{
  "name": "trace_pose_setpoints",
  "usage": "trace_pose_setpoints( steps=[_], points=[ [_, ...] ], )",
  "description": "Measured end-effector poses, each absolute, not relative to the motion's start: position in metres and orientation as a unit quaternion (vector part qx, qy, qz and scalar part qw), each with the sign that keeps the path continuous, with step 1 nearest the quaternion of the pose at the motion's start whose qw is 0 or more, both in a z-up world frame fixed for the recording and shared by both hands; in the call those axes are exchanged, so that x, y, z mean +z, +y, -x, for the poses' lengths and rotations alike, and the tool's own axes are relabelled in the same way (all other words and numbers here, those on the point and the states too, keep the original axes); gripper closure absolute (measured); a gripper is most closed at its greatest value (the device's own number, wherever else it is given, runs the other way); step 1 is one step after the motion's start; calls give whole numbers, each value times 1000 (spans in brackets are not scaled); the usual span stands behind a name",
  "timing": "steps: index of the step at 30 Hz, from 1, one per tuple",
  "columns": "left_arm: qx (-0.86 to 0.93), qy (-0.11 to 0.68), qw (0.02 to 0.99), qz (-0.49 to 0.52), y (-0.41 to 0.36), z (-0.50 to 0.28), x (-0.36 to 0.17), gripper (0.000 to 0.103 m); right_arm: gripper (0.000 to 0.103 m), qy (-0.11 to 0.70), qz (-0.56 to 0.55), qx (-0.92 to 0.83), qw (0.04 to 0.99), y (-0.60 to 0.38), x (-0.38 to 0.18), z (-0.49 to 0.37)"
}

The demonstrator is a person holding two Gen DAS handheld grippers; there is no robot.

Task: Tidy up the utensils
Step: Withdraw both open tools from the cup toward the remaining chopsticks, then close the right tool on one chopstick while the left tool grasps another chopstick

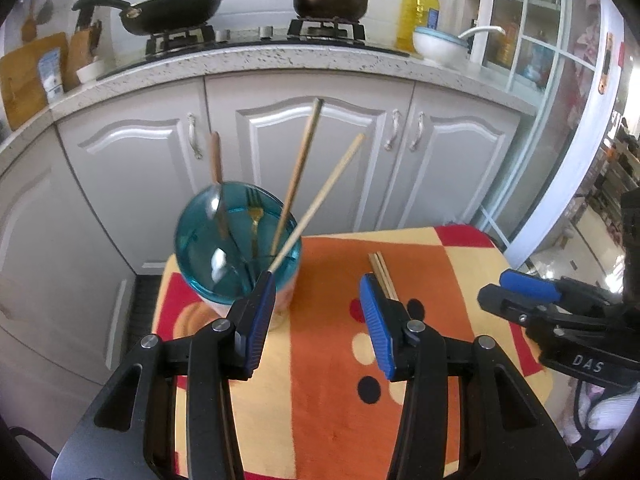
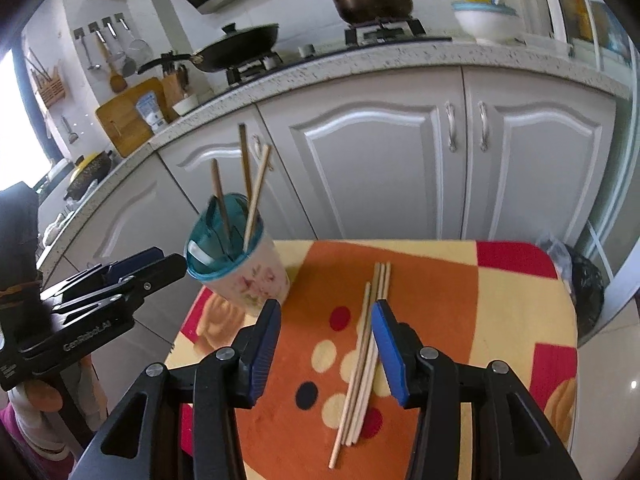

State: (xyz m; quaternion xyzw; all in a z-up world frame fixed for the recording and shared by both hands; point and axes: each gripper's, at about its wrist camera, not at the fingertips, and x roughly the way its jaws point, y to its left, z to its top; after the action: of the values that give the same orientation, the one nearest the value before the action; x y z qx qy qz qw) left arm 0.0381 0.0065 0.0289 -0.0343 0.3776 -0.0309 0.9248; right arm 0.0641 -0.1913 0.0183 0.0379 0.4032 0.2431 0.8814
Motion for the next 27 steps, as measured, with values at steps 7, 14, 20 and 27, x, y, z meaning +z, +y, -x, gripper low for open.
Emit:
trace_pose_setpoints(
  steps=[7,14,20,27],
  points=[
    [-38,396,917,38,0,-43,10,60,54,436,-44,234,868,-193,-12,-76],
    [-38,429,901,54,7,-48,-19,60,54,480,-34,221,848,-190,-59,-97],
    [-37,453,889,57,10,-50,-39,60,67,517,-12,207,830,-178,-106,-123],
    [-42,468,881,62,10,-53,-51,60,71,524,25,197,828,-161,-127,-146]
  ],
)
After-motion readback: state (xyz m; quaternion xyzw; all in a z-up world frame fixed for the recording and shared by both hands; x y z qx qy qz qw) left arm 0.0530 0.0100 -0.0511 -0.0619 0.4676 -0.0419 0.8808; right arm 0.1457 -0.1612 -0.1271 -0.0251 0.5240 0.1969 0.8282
